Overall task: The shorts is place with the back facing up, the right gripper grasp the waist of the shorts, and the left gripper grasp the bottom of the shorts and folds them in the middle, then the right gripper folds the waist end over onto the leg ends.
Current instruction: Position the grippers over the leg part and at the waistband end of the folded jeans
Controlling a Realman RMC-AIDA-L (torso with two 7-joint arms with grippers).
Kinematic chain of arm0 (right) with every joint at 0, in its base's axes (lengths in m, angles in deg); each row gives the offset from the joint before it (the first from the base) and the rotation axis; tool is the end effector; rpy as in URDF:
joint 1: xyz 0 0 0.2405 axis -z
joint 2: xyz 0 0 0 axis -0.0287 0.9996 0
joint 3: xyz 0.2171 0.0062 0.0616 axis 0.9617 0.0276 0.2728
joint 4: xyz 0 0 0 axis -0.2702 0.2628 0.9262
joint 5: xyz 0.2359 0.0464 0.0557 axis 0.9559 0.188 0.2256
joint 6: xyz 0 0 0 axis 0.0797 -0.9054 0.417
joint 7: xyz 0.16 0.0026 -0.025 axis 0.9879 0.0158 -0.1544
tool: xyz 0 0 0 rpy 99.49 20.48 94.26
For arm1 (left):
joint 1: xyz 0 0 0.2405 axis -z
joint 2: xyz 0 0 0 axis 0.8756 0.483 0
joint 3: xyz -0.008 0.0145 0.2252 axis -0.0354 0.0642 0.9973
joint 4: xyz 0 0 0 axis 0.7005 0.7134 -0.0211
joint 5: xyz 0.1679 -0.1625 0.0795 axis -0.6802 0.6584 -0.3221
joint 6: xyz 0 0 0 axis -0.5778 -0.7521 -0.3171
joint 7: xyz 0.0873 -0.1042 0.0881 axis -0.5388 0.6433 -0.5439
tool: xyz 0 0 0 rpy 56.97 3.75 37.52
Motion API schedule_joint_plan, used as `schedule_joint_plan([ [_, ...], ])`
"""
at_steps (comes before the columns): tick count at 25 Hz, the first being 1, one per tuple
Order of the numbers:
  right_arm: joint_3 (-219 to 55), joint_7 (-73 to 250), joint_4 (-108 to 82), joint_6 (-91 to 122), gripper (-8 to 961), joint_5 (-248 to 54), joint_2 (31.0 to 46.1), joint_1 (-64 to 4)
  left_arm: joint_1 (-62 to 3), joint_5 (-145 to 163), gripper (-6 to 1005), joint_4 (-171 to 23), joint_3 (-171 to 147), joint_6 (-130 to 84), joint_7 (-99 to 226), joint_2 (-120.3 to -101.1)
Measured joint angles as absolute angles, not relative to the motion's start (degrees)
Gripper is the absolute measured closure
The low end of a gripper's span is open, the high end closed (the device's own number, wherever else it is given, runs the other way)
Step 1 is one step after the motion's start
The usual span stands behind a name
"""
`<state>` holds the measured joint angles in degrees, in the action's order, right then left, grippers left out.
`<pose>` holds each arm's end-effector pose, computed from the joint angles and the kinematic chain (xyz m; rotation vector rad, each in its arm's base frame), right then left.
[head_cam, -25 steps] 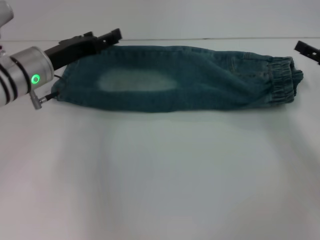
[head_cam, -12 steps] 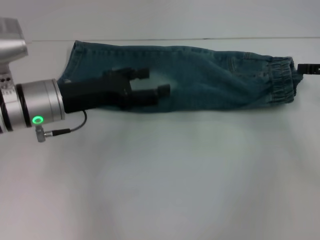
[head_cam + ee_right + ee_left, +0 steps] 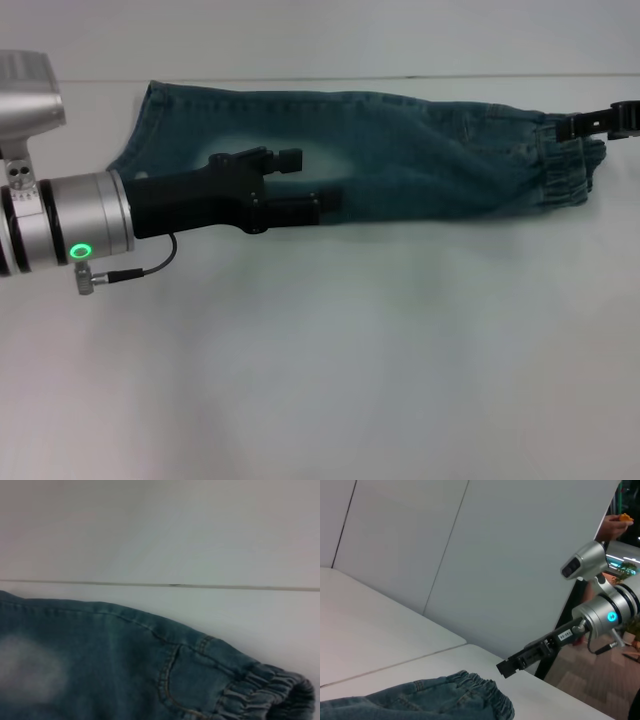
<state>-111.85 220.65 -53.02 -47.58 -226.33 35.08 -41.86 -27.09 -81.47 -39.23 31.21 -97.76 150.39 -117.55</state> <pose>0.2714 0.4536 0.1001 -2.1455 1.3809 0.1563 -0.2003 0.3782 -0.0280 -2.6735 -0.7522 -0.9061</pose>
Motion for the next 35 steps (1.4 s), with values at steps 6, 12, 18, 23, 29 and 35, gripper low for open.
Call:
schedule_joint_plan([
  [6,-113.78,229.00,-55.13,-47.30,-3,-236.26,35.89,-44.63,-27.11,-81.47,62,-39.17,31.33,-97.95,150.50,-117.26],
  [12,-115.25,231.38,-54.40,-46.92,-2,-240.48,36.36,-45.50,-27.15,-81.53,63,-39.28,31.51,-96.82,150.05,-117.56],
  [18,-115.61,231.13,-53.09,-43.07,5,-240.21,37.51,-45.51,-27.53,-82.44,63,-40.05,31.45,-96.47,149.46,-117.78],
  [23,-115.62,230.75,-52.04,-42.08,21,-240.17,38.11,-46.12,-27.98,-82.50,63,-40.09,31.09,-96.41,149.20,-118.10],
  [29,-115.72,229.72,-51.76,-42.13,40,-240.05,38.68,-46.64,-28.66,-82.16,62,-40.25,30.79,-96.41,148.71,-118.30],
  [35,-115.71,228.49,-51.56,-42.17,59,-239.67,38.75,-46.62,-28.86,-82.12,62,-40.54,30.77,-96.43,148.53,-118.31],
])
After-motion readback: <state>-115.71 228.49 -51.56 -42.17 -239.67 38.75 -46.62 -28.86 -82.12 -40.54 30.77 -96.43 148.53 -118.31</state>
